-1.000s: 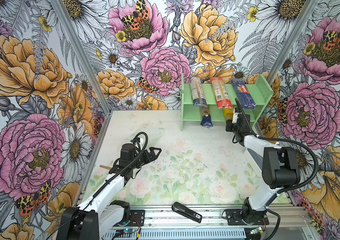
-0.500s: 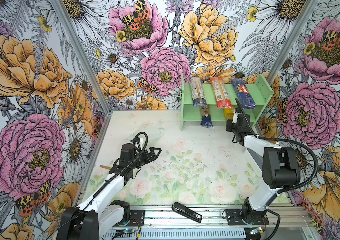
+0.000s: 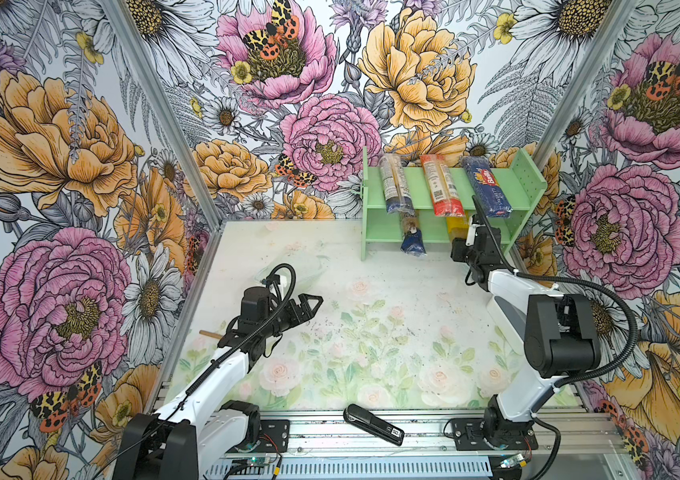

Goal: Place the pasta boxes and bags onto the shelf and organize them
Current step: 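Lower the yellow bag onto the table against the shelf front with the right gripper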

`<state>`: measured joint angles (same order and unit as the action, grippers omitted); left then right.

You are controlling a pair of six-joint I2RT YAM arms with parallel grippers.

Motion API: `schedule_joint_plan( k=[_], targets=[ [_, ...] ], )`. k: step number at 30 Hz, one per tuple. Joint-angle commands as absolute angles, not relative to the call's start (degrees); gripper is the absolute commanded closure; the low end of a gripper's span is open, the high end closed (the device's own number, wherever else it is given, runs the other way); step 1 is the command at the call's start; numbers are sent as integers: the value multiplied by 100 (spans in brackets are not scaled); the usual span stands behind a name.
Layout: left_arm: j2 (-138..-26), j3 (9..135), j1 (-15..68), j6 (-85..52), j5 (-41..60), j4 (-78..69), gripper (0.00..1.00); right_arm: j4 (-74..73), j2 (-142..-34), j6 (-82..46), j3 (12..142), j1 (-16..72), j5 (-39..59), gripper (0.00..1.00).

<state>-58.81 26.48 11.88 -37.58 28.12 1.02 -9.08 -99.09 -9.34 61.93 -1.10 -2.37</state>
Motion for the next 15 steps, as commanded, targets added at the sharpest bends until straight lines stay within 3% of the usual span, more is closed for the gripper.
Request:
schedule_joint_plan(
  k=[1, 10, 15],
  targets=[
    [-5819, 2707, 1192, -3736, 2813, -47, 1, -1281, -9744, -923, 6407, -148, -352, 40],
    [-5739, 2629, 1151, -3735, 2823, -48, 1, -1214, -9694, -873, 6372, -145, -350, 38],
    [-5715, 2602, 1125, -3735, 2838, -45, 1, -1188, -9592, -747, 6290, -145, -314, 30]
  ],
)
